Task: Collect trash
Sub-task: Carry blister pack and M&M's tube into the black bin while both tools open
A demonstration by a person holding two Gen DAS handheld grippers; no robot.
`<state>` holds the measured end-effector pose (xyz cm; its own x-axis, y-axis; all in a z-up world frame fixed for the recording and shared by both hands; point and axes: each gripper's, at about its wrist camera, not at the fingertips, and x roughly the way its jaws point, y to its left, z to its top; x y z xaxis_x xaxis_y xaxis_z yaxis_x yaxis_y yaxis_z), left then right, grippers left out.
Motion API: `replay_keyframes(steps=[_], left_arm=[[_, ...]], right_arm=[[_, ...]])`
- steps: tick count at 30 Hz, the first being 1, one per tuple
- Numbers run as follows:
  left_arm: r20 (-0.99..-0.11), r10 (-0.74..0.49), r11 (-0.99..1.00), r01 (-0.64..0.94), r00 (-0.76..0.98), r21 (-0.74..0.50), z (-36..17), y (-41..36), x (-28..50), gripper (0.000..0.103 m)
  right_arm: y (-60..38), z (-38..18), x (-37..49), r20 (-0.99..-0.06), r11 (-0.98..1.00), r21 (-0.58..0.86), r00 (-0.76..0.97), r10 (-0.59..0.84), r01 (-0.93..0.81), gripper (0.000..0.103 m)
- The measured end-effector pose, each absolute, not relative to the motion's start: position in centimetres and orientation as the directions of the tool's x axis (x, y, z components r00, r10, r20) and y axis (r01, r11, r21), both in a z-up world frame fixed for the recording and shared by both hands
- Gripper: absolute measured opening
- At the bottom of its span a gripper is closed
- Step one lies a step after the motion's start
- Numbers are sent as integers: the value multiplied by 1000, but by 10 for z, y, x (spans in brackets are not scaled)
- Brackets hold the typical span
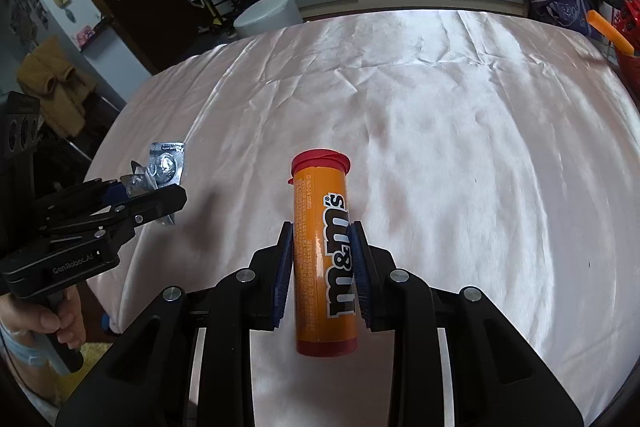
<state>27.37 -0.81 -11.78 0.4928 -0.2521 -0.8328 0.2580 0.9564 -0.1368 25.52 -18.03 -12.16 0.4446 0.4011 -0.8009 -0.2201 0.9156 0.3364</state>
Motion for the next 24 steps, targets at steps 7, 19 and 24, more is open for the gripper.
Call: replay_keyframes(steps=[7,19,24], left_arm=[[-823,-263,953,268,503,-140,-109,-8,197,41],[-824,-303,943,275,478,-187,-126,-13,81,41],[-847,-322,941,238,423,-239,-162,-7,48,41]], right_arm=[[-193,-106,186,-791,920,334,470,392,-205,29],[-193,-119,86,-793,905,367,436,426,-216,29],[-187,-148,53,-815,899,385,381,437,-209,29]])
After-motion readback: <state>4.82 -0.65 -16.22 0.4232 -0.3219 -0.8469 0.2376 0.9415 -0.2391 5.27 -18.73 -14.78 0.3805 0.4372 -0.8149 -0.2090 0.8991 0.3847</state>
